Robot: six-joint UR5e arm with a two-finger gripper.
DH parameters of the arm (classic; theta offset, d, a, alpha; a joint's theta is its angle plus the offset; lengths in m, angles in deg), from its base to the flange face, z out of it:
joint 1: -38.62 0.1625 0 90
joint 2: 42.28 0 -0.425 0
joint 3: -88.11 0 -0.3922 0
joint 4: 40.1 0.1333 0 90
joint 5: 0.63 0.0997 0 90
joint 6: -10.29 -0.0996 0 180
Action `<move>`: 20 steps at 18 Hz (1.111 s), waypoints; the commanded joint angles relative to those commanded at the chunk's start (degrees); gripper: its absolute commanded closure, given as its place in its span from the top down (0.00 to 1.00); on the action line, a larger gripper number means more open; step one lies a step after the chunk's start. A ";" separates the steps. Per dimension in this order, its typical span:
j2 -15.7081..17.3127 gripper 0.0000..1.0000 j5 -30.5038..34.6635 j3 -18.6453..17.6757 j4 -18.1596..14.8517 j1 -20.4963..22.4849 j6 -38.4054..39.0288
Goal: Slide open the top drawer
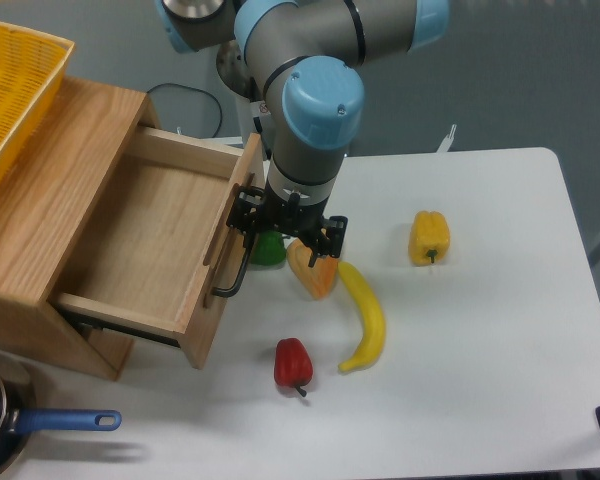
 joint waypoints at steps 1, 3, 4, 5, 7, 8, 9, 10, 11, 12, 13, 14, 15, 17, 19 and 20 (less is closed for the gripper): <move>-0.09 1.00 0.09 0.00 0.00 0.00 0.00; -0.09 1.00 0.09 0.18 0.00 0.26 -0.09; -0.09 1.00 0.00 0.26 0.00 0.26 -0.09; -0.09 1.00 0.09 0.26 0.00 0.26 -0.09; -0.09 1.00 0.09 0.26 0.00 0.26 -0.09; -0.09 1.00 0.09 0.35 0.00 0.26 -0.09; -0.09 1.00 0.09 0.35 0.00 0.35 -0.09; -0.09 1.00 0.09 0.35 0.00 0.27 -0.09; -0.09 1.00 0.09 0.35 0.09 0.26 -0.09; -0.09 1.00 0.09 0.35 0.00 0.26 -0.09; -0.09 1.00 0.09 0.35 0.00 0.26 -0.09; 0.00 1.00 0.09 0.35 0.00 0.26 -0.09; 0.17 1.00 0.00 0.35 0.00 0.26 -0.09; 0.53 1.00 0.00 0.35 -0.09 0.18 -0.09; 0.79 1.00 0.09 0.35 -0.09 0.18 -0.09; 0.88 1.00 0.09 0.44 -0.09 0.26 -0.09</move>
